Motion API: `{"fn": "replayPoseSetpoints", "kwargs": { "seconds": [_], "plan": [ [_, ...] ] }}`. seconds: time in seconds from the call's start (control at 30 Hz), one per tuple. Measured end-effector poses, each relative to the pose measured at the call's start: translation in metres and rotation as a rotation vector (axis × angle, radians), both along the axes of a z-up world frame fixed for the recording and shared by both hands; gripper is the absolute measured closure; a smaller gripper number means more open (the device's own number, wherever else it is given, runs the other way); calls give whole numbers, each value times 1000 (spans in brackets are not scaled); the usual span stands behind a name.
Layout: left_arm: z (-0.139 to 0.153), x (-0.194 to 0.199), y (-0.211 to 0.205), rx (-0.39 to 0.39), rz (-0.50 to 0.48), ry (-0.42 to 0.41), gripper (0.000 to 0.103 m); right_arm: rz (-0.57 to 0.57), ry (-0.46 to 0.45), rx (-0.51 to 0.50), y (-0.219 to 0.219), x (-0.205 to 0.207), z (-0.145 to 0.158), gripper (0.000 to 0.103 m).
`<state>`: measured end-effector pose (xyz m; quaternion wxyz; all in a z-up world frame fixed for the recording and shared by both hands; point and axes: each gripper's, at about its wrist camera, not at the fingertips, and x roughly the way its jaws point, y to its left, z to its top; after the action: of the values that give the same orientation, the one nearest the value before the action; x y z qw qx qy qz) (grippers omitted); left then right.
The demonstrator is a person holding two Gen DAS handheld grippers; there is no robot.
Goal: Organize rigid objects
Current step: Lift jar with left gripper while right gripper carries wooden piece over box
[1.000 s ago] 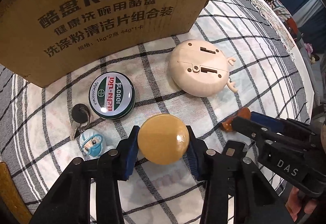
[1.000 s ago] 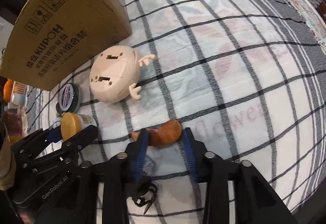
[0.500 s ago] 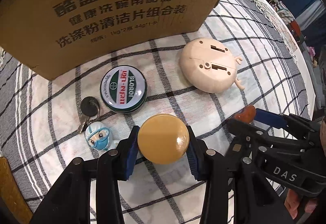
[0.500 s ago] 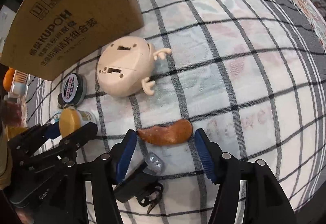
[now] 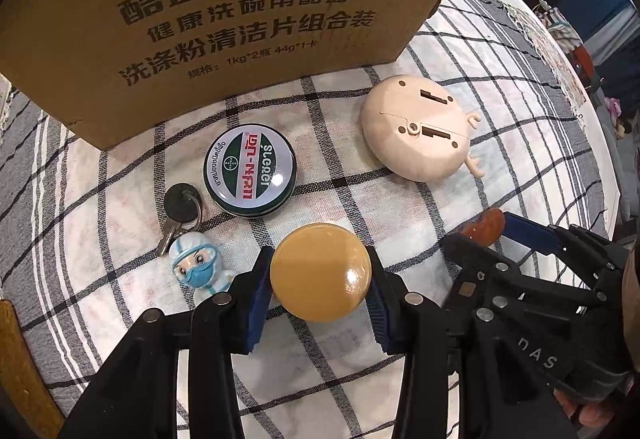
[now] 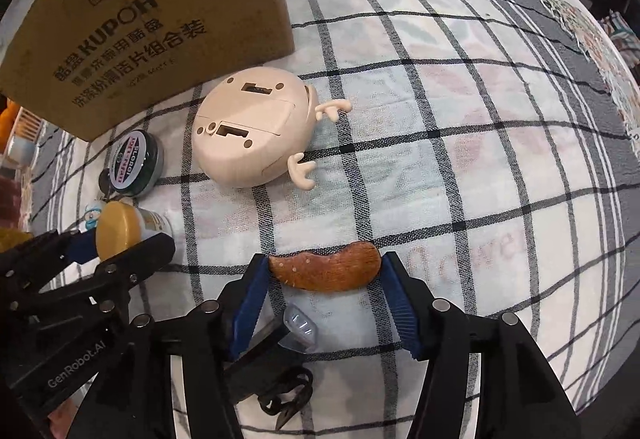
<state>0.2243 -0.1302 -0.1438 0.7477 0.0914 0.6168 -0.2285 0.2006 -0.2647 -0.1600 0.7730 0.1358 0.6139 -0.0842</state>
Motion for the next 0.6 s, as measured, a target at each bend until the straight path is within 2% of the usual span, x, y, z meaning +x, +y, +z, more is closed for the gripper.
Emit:
{"fn": "replayPoseSetpoints", "kwargs": {
  "seconds": [0.23,0.6],
  "plan": [
    [18,-7,2,10,6,-68,61,-5,-43,11,-9,-7,12,45],
    [67,-14,19,-49,54,-198,61,16,-187,-26,-8,-13,70,45]
  ]
}}
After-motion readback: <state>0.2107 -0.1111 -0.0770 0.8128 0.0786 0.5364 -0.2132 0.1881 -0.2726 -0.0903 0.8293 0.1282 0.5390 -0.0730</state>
